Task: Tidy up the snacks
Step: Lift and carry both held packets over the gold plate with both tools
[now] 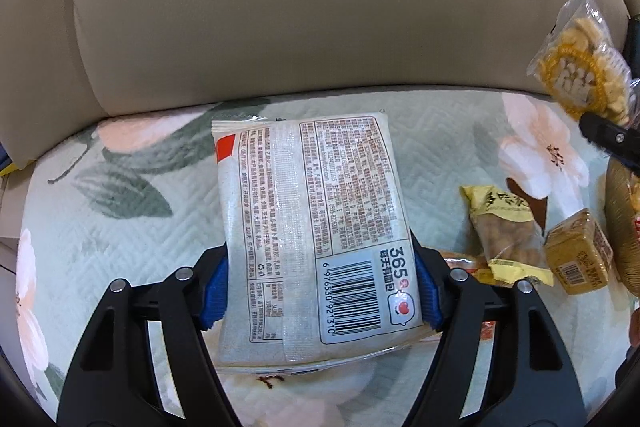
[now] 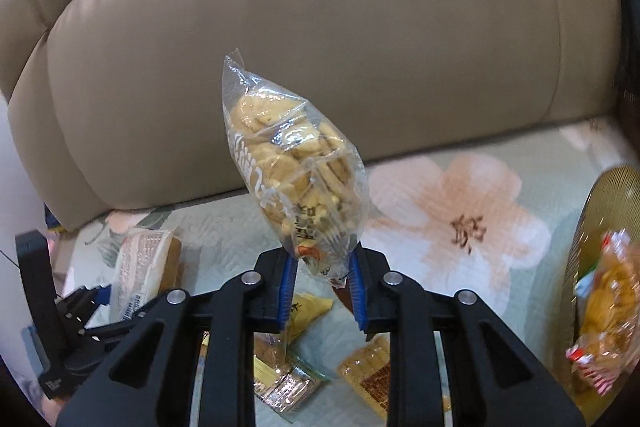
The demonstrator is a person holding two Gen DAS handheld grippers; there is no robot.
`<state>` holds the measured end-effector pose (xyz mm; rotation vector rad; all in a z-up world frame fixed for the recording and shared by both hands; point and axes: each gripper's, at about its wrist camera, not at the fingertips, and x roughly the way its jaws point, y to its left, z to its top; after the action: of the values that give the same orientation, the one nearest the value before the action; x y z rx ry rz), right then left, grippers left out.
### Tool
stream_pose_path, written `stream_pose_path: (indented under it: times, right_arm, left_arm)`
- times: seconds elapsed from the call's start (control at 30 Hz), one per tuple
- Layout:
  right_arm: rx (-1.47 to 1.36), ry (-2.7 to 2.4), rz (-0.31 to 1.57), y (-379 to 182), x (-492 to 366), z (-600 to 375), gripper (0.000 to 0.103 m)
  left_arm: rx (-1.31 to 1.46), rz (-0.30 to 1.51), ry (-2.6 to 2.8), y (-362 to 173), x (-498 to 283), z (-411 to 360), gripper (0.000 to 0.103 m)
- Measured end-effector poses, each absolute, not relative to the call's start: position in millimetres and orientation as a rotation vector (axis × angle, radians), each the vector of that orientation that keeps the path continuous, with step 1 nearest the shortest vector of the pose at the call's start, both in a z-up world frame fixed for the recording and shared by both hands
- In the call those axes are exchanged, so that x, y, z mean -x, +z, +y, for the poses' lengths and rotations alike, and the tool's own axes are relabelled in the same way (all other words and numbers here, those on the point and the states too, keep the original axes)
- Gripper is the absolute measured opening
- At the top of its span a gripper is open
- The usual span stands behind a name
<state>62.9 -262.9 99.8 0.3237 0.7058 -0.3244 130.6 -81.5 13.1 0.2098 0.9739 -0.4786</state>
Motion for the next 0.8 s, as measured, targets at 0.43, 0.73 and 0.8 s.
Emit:
stream_pose_path:
  times: [0.43,0.73,0.8]
  right_arm:
    - [-0.212,-0.382,0.364,220,9,-270,0.023]
    - [-0.163,-0.609,0.358,246,95,-339,0.023]
    - [-0.154,-0.679,0.401,239,109,-356,0.024]
  left_arm:
    - [-0.221,0.83,-0.545,95,-91,-136,0.072]
    - [-0.185,0.693,-0.763,166,-35,-268,0.073]
    - [-0.186,0.691,-0.817,171,-21,-297,0.073]
